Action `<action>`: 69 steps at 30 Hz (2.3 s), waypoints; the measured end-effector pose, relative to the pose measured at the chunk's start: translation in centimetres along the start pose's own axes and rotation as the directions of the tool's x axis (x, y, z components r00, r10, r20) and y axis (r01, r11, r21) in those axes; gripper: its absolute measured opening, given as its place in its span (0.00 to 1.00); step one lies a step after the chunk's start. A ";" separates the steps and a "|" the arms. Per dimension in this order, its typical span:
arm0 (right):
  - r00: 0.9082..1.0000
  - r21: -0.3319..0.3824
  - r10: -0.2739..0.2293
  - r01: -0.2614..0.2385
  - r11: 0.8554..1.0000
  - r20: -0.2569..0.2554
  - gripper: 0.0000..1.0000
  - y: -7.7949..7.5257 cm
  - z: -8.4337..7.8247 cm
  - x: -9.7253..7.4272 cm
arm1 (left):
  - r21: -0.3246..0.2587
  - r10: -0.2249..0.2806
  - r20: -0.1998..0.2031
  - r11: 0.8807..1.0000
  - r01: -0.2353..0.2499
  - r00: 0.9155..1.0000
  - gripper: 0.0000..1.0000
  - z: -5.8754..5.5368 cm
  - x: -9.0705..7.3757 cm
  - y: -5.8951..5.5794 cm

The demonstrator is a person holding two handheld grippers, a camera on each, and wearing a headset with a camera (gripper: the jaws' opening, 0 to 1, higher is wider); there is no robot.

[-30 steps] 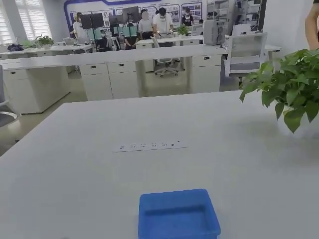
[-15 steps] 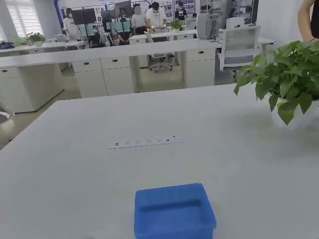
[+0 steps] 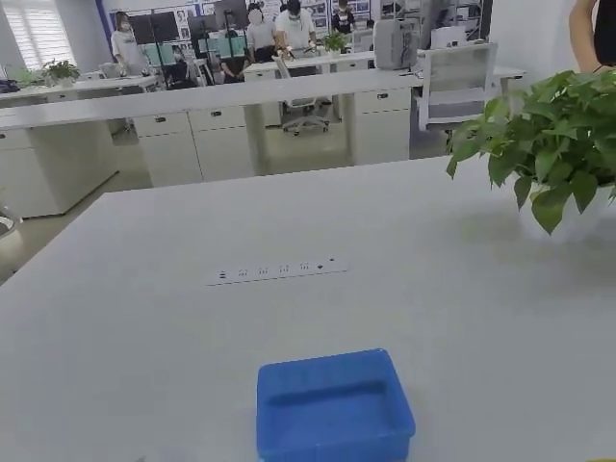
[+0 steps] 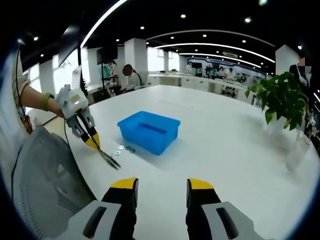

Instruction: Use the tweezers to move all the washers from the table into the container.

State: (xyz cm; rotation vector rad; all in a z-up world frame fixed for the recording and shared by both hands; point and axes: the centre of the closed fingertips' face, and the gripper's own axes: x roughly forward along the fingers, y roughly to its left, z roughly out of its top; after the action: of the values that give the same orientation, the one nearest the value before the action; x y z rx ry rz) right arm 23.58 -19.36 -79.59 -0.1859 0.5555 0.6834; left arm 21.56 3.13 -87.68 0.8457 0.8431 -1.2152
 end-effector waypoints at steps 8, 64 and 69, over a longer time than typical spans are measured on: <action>1.000 -0.007 0.011 -0.011 1.000 -0.011 0.35 0.3 -0.1 0.1 | 0.018 -0.017 0.019 1.000 0.017 1.000 0.00 1.2 -1.5 -0.5; 0.801 -0.317 0.535 -0.598 0.736 -0.268 0.08 16.1 -0.4 10.6 | 0.134 -0.061 0.040 0.989 0.055 0.997 0.00 8.6 -6.7 -2.2; 0.802 -0.335 0.544 -0.598 0.729 -0.248 0.07 16.8 0.2 11.0 | 0.138 -0.068 0.024 0.988 0.064 0.997 0.00 8.7 -7.3 -1.9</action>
State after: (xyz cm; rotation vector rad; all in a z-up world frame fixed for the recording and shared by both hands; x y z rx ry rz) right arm 19.90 -0.44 -85.08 -0.4571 0.6008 1.4088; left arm 19.35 -1.75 -77.50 0.9156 0.7760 -1.3525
